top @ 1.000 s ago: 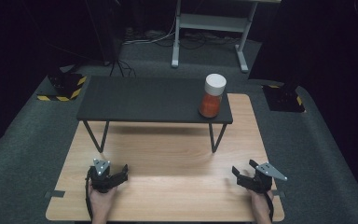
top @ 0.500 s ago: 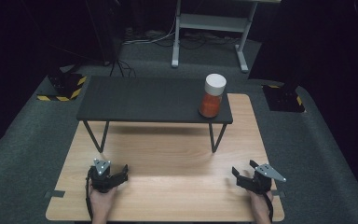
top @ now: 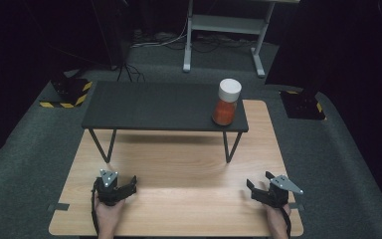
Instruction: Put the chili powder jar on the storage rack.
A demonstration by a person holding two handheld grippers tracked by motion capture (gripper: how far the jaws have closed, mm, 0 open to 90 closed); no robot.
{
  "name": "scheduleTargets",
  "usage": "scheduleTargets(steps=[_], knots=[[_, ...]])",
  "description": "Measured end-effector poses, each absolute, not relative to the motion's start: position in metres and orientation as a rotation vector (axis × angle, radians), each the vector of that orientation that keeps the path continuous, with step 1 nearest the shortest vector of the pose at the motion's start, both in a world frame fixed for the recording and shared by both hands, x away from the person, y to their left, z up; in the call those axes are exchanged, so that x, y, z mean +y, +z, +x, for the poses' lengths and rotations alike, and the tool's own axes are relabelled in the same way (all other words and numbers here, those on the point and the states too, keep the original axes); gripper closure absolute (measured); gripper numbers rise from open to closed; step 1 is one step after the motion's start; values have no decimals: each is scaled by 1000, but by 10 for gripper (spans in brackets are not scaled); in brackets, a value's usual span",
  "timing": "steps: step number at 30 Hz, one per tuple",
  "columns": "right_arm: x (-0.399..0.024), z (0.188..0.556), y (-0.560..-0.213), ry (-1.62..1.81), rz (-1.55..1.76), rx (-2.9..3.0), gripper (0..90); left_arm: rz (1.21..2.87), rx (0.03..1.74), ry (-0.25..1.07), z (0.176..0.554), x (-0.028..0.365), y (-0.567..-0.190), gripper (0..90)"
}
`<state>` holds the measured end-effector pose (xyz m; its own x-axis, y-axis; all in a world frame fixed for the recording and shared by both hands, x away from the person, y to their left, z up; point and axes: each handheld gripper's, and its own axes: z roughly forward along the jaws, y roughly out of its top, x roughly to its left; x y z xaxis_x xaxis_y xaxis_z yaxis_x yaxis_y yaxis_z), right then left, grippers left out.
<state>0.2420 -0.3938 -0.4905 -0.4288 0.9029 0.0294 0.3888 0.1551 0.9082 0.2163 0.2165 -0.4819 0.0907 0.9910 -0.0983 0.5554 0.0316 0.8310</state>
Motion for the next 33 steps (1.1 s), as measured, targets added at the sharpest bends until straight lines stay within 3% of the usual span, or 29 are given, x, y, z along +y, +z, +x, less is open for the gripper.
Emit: scheduleTargets(steps=[33], knots=[[-390, 243, -490, 1213, 1206, 1915, 112, 1615, 1551, 733, 215, 218, -482, 79]])
